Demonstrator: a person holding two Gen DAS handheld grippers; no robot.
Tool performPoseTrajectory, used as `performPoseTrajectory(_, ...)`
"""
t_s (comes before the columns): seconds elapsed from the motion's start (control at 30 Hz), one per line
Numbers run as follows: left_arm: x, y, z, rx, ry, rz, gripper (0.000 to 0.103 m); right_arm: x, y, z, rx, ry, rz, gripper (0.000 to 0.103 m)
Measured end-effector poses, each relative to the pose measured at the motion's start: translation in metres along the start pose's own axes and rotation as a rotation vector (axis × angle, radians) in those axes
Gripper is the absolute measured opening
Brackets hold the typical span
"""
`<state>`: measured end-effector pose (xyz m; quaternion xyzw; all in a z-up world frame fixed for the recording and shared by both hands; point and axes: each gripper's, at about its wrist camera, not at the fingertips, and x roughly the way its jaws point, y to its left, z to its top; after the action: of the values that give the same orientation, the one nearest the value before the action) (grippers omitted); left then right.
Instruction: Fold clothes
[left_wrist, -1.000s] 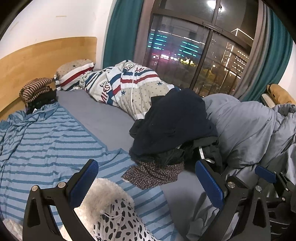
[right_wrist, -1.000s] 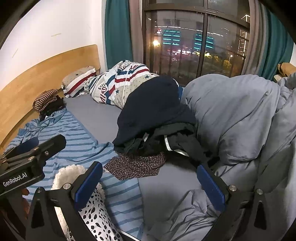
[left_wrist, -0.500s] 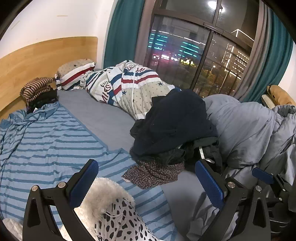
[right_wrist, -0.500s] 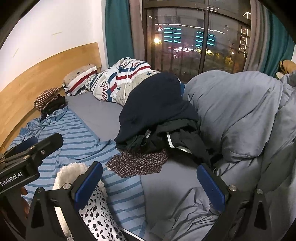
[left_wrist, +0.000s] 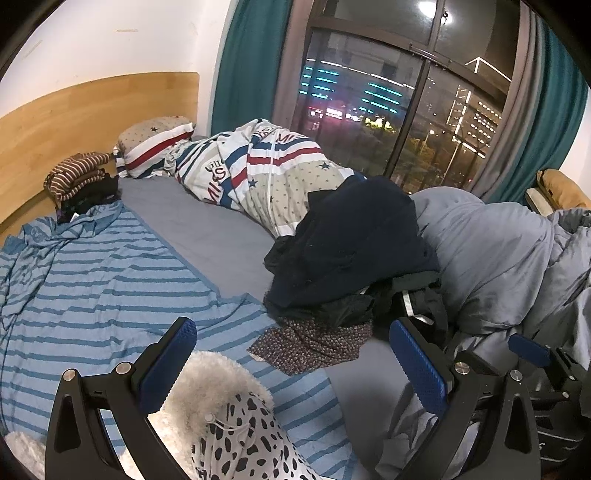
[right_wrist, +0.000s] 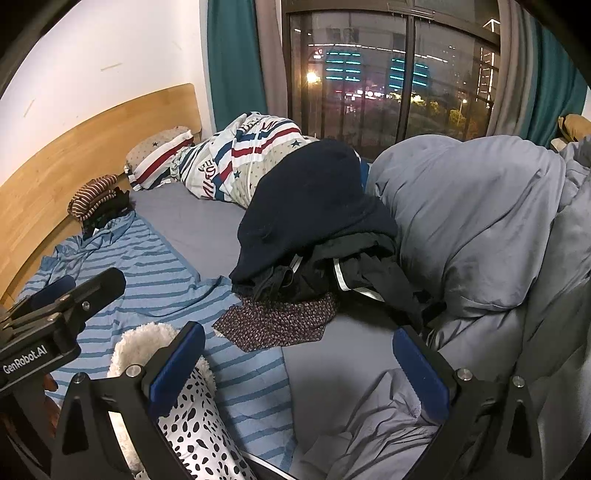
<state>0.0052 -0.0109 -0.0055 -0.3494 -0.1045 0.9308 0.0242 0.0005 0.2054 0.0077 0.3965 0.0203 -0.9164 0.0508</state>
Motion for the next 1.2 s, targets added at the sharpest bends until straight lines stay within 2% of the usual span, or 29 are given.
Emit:
performPoseTrajectory(0.67,-0.001,0.002,-0.002,-0.008,-0.002,0.016,0.103,-0.002,-0.003,0.001,0.022,-0.006,0.001,0.103)
performPoseTrajectory(0.97,0.007,0.005,-0.004,-0.025,0.019,-0.002,0.103,-0.001,-0.002,0.001,0.014,0.000,-0.001,0.103)
performPoseTrajectory(1.2,0.016,0.003,-0.006,0.002,0.044,-0.009,0.103,0.003,-0.003,0.000,0.016,0.012,-0.014,0.103)
